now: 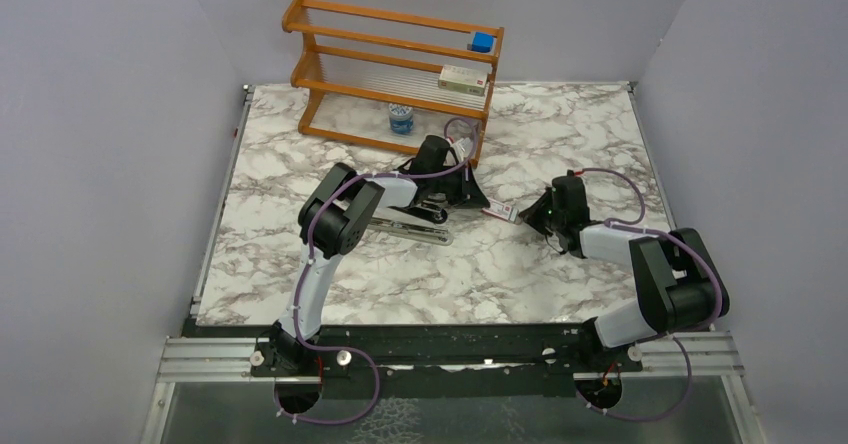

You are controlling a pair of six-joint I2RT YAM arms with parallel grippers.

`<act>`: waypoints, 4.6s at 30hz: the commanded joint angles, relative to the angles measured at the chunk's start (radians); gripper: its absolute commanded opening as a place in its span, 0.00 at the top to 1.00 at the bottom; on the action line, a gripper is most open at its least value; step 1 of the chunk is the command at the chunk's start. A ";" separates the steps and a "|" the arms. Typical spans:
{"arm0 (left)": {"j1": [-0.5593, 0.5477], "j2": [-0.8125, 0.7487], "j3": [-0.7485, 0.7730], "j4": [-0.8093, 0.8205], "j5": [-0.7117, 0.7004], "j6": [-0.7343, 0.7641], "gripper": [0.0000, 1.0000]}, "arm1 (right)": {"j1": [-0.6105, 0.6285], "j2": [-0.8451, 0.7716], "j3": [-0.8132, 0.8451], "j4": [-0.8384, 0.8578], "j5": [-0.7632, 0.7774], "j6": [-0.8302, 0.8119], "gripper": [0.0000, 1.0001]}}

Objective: Load the staples into the stapler
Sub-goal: Open the staple box at the center of the board.

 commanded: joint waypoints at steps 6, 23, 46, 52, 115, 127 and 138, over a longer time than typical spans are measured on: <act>0.030 -0.003 0.000 0.018 0.033 0.006 1.00 | 0.001 -0.008 0.037 -0.119 0.082 -0.041 0.99; 0.112 -0.006 0.038 -0.115 0.014 0.106 1.00 | -0.005 -0.075 0.058 -0.223 0.198 -0.144 0.99; 0.054 0.047 0.031 0.156 -0.011 -0.157 1.00 | -0.005 -0.049 0.089 -0.191 -0.068 -0.240 0.99; 0.056 0.068 0.062 0.211 -0.014 -0.207 0.90 | -0.005 -0.035 0.077 -0.166 -0.103 -0.204 0.99; 0.268 -0.247 0.105 -0.486 -0.262 0.404 0.01 | 0.041 0.057 0.086 -0.038 -0.112 -0.026 0.97; 0.284 -0.285 0.128 -0.533 -0.383 0.460 0.01 | 0.047 0.040 0.132 -0.060 -0.061 -0.045 0.71; 0.336 -0.376 0.160 -0.643 -0.690 0.520 0.01 | 0.046 -0.160 0.163 -0.193 0.117 -0.259 0.56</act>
